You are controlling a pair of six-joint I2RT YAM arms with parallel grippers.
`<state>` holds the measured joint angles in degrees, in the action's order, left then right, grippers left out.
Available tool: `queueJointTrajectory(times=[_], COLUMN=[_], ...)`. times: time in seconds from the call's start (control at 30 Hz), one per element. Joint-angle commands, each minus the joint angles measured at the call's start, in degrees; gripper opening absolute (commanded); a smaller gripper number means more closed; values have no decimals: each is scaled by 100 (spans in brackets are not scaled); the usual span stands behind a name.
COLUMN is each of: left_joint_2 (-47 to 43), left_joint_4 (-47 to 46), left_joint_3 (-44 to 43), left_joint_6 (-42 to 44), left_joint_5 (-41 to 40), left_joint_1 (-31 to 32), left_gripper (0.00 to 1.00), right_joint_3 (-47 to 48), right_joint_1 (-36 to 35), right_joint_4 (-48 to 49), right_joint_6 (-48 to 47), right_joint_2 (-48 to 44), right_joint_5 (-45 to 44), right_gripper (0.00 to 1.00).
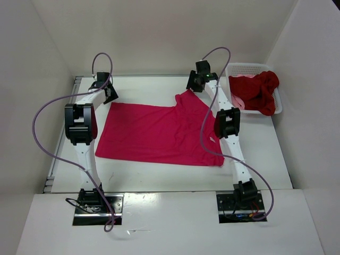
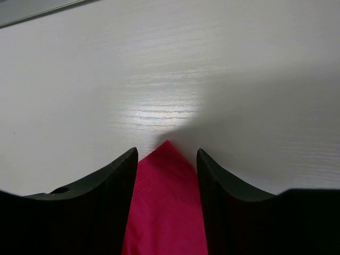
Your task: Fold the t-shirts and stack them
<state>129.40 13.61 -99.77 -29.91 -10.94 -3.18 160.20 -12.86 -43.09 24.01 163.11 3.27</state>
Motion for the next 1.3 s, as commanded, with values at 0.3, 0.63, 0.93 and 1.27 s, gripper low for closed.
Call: queueJointTrajectory(times=[0.3,0.63,0.93,1.27], left_joint_2=[41,-81,-223,-275], left_joint_4=[-25,-139,-279,-411], left_joint_3=[36,316,537,590], left_joint_6=[381,381,275,47], left_joint_5=[-514,-233,-66,417], left_joint_1=[-25,-25,28,28], left_gripper=[54,50,46,12], right_joint_3=[292,477,477,128], right_joint_1=[-50,29,144,144], right_joint_4=[161,-121,-375,-745], right_joint_6=[139,201,95,-151], right_joint_2=[327,-165,-350,-1130], right_joint_5=[183,182,376,209], right_gripper=[20,6,5,1])
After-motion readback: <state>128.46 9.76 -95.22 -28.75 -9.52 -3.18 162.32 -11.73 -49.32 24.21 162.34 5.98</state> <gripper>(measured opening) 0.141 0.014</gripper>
